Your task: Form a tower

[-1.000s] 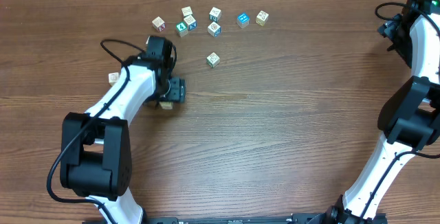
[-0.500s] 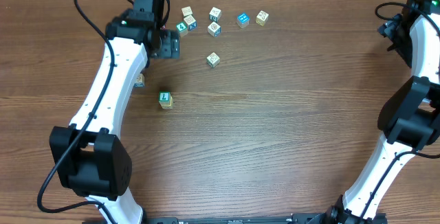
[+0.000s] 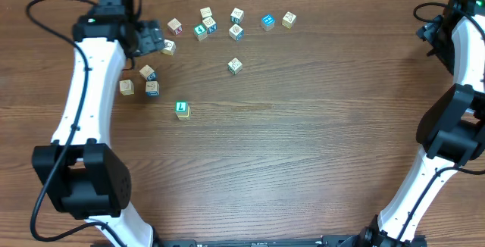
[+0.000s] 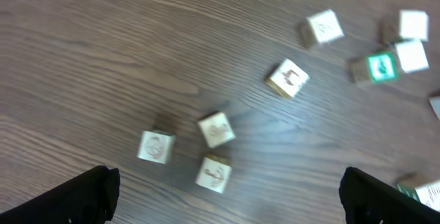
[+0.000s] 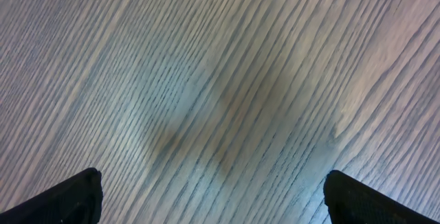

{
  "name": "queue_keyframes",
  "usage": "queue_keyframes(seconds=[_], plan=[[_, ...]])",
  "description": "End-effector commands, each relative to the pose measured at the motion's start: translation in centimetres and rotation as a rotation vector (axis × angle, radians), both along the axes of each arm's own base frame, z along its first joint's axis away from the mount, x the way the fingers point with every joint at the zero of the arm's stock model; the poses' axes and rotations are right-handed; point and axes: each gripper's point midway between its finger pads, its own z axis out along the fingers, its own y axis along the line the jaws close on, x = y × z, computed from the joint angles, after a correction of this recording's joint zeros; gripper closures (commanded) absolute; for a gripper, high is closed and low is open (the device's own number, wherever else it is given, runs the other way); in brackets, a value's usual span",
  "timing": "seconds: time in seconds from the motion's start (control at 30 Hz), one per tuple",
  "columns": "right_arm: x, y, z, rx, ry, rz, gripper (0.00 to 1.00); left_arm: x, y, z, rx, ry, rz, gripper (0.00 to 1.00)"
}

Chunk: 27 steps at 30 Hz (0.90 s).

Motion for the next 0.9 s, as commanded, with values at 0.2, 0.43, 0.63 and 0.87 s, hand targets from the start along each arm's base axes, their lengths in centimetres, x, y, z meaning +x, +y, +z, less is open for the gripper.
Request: queue_keyframes(seconds=[0.2, 0.43, 0.63, 0.87], plan=[[0.3, -0.3, 0.2, -0.017, -0.005, -0.003, 0.00, 0.4, 5.4, 0.8, -0.035, -0.056, 0.142, 0.00], [0.3, -0.3, 0.2, -0.017, -0.005, -0.003, 0.00, 0.9, 6.1, -0.8, -0.037, -0.034, 0.155, 0.10], [0.3, -0.3, 0.2, -0.017, -0.005, -0.003, 0.00, -0.2, 5.8, -5.6, -0.048, 0.120, 0.152, 0.50], [0.3, -0.3, 0.2, -0.017, -0.005, -0.003, 0.00, -1.7, 5.6, -10.7, -0.028, 0.298, 0.058, 0.39]])
